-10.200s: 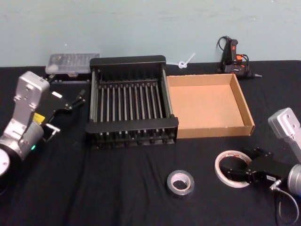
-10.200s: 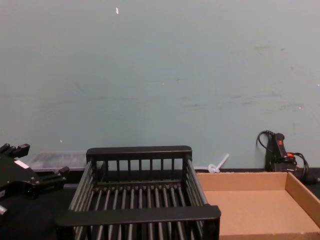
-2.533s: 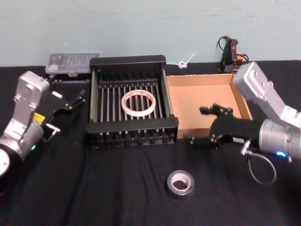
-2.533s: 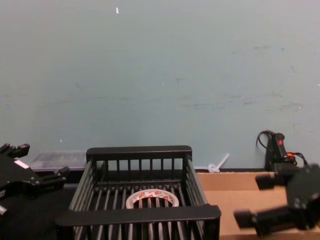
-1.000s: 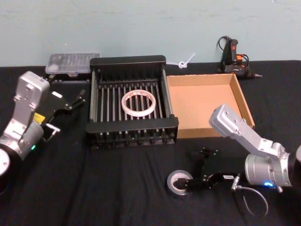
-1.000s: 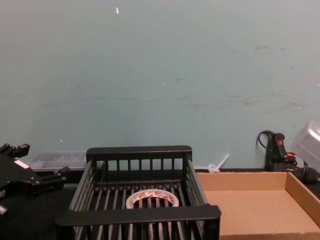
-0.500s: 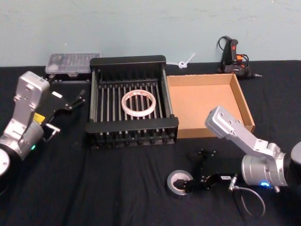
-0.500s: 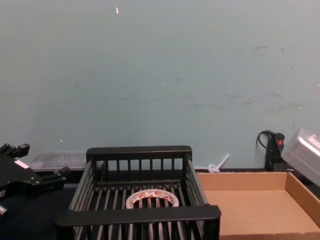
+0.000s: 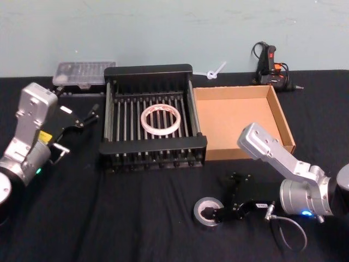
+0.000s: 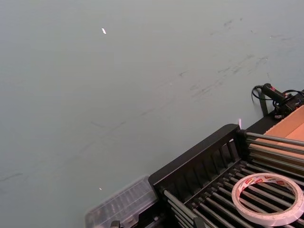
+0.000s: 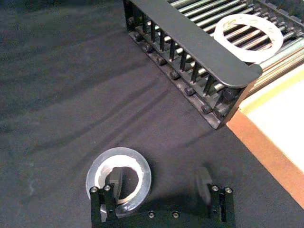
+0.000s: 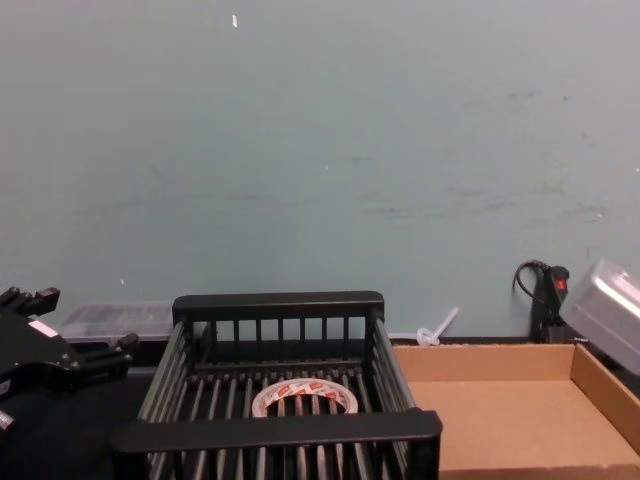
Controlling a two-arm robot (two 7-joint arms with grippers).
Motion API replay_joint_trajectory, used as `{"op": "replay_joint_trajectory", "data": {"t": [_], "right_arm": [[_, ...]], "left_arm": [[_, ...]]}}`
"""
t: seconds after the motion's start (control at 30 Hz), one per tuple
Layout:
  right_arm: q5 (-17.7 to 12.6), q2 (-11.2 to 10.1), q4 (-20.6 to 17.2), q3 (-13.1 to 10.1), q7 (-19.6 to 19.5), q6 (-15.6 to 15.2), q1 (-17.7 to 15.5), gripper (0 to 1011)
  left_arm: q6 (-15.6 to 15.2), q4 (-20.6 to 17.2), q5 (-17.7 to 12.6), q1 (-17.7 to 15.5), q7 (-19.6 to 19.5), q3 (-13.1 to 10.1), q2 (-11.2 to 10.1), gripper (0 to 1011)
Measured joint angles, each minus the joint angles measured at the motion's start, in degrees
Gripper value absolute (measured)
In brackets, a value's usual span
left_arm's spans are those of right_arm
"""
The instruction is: Pick up the white tape and place it into the black box , Pick up the silver tape and place it into the brown box.
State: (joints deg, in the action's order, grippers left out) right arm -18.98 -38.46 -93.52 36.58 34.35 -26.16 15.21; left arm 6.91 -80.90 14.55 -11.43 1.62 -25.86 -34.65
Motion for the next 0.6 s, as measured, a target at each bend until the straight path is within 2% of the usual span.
{"op": "replay_joint_trajectory", "data": {"t": [0.2, 0.57, 0.6], "right_arm": [[-0.01, -0.03, -0.04, -0.04, 0.01, 0.02, -0.03, 993], [-0.02, -0.09, -0.12, -0.05, 0.03, 0.05, -0.06, 732], [-0.04, -0.09, -0.13, -0.05, 0.04, 0.06, -0.06, 677]], "left_arm": [[0.00, 0.00, 0.00, 0.00, 0.00, 0.00, 0.00, 1001], [0.00, 0.00, 0.00, 0.00, 0.00, 0.00, 0.00, 1001], [0.00, 0.00, 0.00, 0.00, 0.00, 0.00, 0.00, 1001]]}}
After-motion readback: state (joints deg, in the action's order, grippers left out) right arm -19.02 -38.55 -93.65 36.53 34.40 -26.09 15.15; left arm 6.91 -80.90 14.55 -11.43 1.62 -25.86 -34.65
